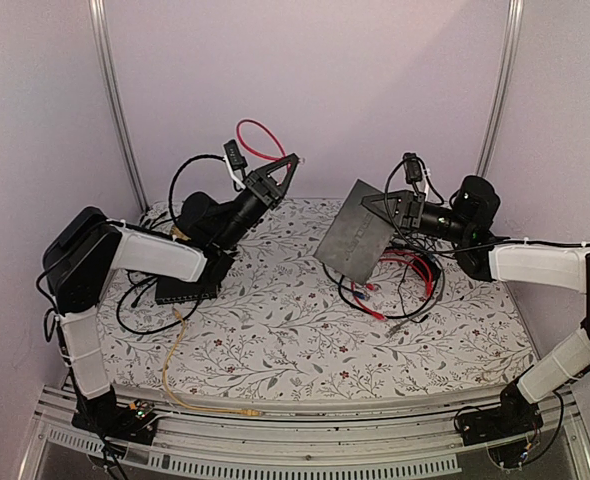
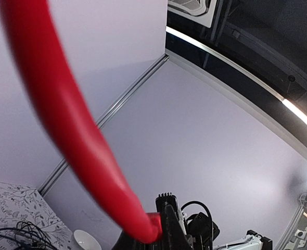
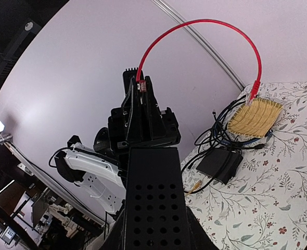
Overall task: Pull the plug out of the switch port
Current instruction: Place the connector at the corner of the board.
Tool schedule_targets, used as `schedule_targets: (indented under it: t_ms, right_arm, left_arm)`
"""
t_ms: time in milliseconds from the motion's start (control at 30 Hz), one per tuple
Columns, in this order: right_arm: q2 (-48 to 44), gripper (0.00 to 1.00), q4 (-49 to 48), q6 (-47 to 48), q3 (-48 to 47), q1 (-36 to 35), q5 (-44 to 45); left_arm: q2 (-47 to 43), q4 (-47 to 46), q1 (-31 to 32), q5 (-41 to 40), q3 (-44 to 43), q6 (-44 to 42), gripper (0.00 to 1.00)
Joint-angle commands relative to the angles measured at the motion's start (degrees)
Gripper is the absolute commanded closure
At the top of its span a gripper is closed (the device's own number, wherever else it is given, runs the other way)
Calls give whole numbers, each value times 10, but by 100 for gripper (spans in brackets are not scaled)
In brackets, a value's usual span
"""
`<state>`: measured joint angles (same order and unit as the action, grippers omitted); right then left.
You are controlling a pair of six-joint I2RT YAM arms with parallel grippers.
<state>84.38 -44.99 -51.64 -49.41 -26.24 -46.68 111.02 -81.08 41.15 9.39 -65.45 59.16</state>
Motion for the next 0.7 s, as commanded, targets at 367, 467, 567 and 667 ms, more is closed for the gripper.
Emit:
schedule_targets:
  t_ms: [367, 467, 567, 667]
  right_arm:
    - [-126, 99, 1, 5, 39, 50, 13]
    - [-156, 99, 24, 15, 48, 58, 18]
    - [-185, 99, 49, 24, 55, 66, 23]
    - [-221, 99, 75, 34, 64, 76, 29]
  left_arm:
    - [177, 36, -21, 239, -215, 144, 100]
    - [252, 15, -8, 266, -292, 204, 100]
    - [334, 0, 9, 285, -383, 263, 100]
    - [413, 22, 27, 306, -497, 307, 100]
